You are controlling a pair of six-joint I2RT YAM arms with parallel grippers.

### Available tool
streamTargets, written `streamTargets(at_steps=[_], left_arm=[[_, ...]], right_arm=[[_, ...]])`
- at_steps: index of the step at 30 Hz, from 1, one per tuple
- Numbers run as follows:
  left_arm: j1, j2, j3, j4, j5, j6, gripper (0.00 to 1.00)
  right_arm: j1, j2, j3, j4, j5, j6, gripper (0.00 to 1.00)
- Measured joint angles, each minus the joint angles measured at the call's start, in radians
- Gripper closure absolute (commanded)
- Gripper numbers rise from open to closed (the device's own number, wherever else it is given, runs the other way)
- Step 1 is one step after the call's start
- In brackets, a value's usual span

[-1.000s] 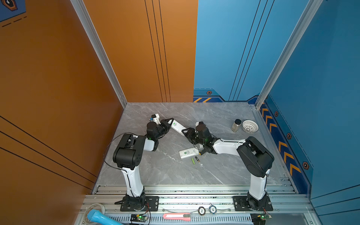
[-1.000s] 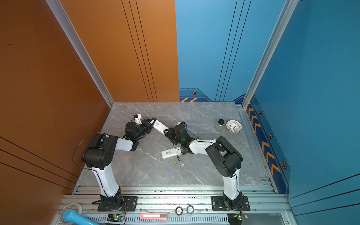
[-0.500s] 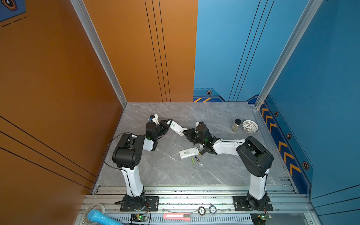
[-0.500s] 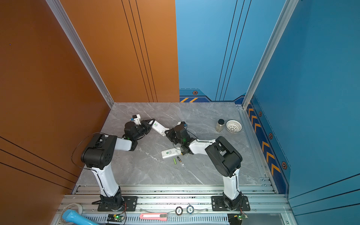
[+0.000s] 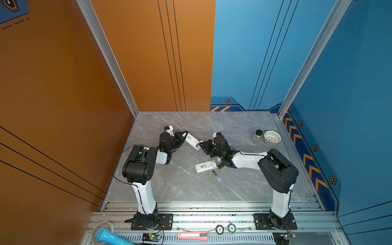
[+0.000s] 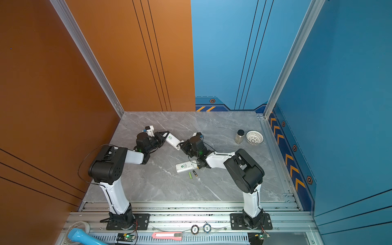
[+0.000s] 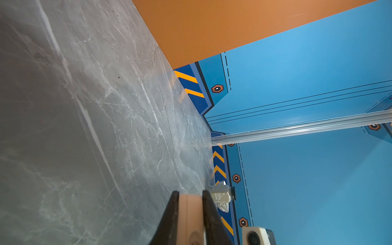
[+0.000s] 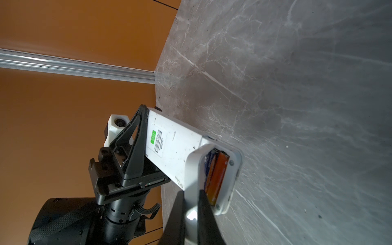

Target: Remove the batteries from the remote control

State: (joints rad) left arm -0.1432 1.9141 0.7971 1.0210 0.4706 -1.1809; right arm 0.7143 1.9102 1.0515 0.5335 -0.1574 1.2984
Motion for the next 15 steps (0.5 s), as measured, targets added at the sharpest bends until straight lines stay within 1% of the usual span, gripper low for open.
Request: streamTargets(at_steps=[3,6,9,12,15], left_arm=[[-0.002,0.0,0.0,-0.011,0.0,0.007,1.0],[-0.005,0.0,0.0,-0.016,-0.01,0.011,1.0],[-0.014,0.0,0.0,-0.02,-0.03,0.014,1.0],[-0.03,0.0,0.0,-0.024,-0.054,0.015,1.0],[-0.053,0.003,0.0,-0.024,-0.089,0.014,1.0]], right_arm=[[-0.001,-0.012,0.006,-0.041,0.0,-0.003,1.0],[-0.002,-0.035,0.024,-0.119,0.0,-0.021,1.0],[-0.013,-0.064,0.077,-0.261,0.009,-0.056,1.0],[-0.039,-0.08,0.164,-0.455,0.06,-0.111,1.0],[-0.066,-0.076,0.262,-0.669,0.135,-0.175,1.0]])
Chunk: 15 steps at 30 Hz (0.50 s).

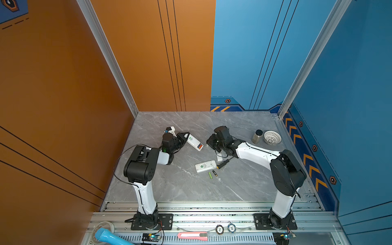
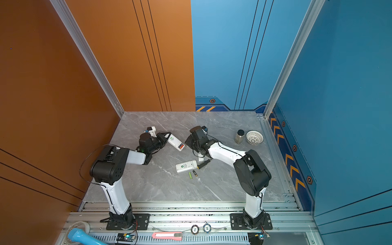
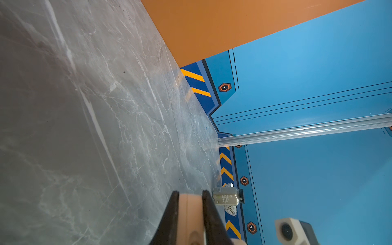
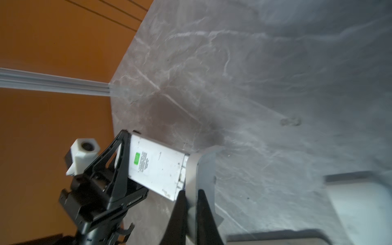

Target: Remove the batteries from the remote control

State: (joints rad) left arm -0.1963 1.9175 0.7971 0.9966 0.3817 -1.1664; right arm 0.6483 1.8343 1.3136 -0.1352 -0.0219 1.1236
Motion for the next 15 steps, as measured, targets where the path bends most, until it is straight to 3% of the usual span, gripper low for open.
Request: streamTargets(at_steps=[4,10,15], left_arm=[[-0.04,0.018,0.0,0.001,-0.047,-0.002,1.0],[-0.106,0.031,-0.037,0.0,-0.133,-0.004,0.97],[-0.152,0.049,-0.064,0.02,-0.197,-0.026,0.79]], right_arm=[[-0.026,0.057,0.132,-0.206,0.087,-0.077,1.0],[-0.041,0.193,0.228,-0.372,0.183,-0.182,1.0],[-0.043,0.292,0.296,-0.448,0.25,-0.259,0.97]])
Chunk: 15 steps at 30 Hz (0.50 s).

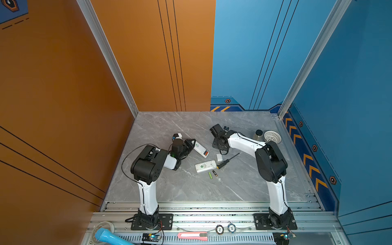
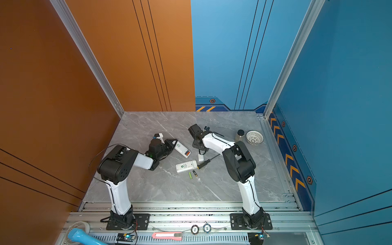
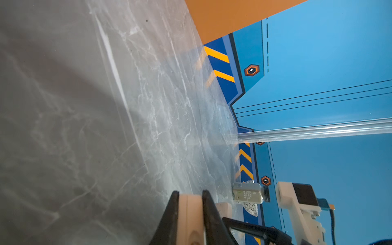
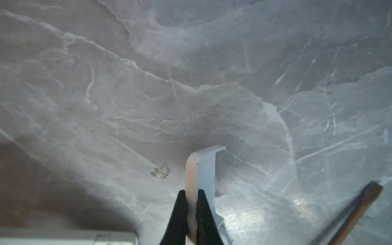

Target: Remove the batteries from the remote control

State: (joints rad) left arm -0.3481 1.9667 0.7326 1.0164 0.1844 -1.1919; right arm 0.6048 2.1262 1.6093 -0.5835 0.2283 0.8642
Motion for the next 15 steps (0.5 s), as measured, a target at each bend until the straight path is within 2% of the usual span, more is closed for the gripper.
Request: streamTargets(at_steps=[1,4,5,8,12,15], left_arm=[[-0.008,0.0,-0.008,0.013,-0.011,-0.005,0.71],[-0.021,0.001,-0.027,0.021,-0.039,-0.009,0.45],[-0.025,0.001,-0.038,0.021,-0.047,-0.013,0.38],[-0.026,-0.001,-0.076,0.024,-0.064,-0.018,0.34],[-0.005,-0.058,-0.106,-0.032,-0.053,0.001,0.28],[0.04,-0.129,-0.13,-0.123,-0.046,0.026,0.19]], right_arm=[[-0.001,0.016,0.016,-0.011,0.014,-0.018,0.92],[-0.003,0.046,0.067,-0.036,0.039,-0.067,0.56],[-0.004,0.053,0.084,-0.039,0.039,-0.078,0.5],[-0.011,0.054,0.101,-0.048,0.037,-0.097,0.35],[-0.022,0.016,0.074,-0.064,0.029,-0.093,0.23],[-0.024,-0.086,0.014,-0.097,0.031,-0.073,0.17]])
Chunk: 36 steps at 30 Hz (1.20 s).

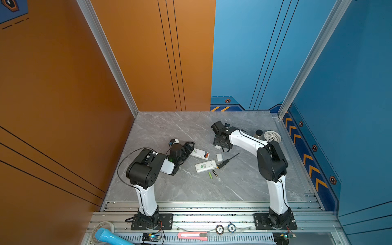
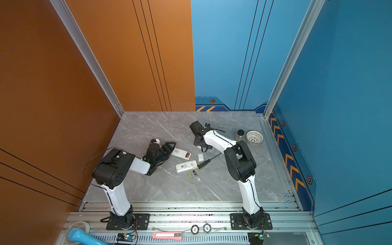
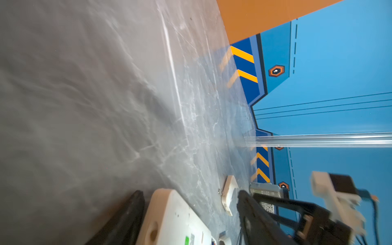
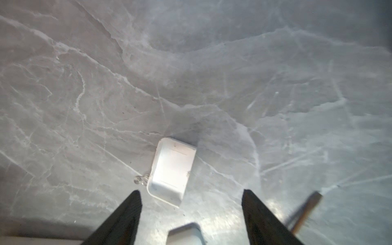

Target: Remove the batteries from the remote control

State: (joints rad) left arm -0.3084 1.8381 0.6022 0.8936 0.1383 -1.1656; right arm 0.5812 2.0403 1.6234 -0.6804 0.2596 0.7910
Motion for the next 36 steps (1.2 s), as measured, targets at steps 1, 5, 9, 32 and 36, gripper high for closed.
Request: streamTargets(at_steps=[1,5,9,32,36], left_arm=[[0.015,-0.026,-0.006,-0.035,0.002,0.01,0.11],[0.048,-0.142,-0.006,-0.235,-0.009,0.063,0.02],[0.047,-0.227,0.016,-0.464,-0.024,0.124,0.02],[-0.035,-0.635,0.265,-1.229,-0.142,0.597,0.02],[-0.07,-0.634,0.279,-1.258,-0.159,0.629,0.02]], right_arm=[[0.0,-0.047,-0.027,-0.005,0.0,0.011,0.16],[0.005,-0.254,-0.157,-0.006,-0.008,0.08,0.16],[0.027,-0.412,-0.345,0.073,-0.063,0.198,0.19],[0.177,-0.371,-0.665,0.324,-0.106,0.606,0.46],[0.17,-0.378,-0.694,0.349,-0.103,0.624,0.48]])
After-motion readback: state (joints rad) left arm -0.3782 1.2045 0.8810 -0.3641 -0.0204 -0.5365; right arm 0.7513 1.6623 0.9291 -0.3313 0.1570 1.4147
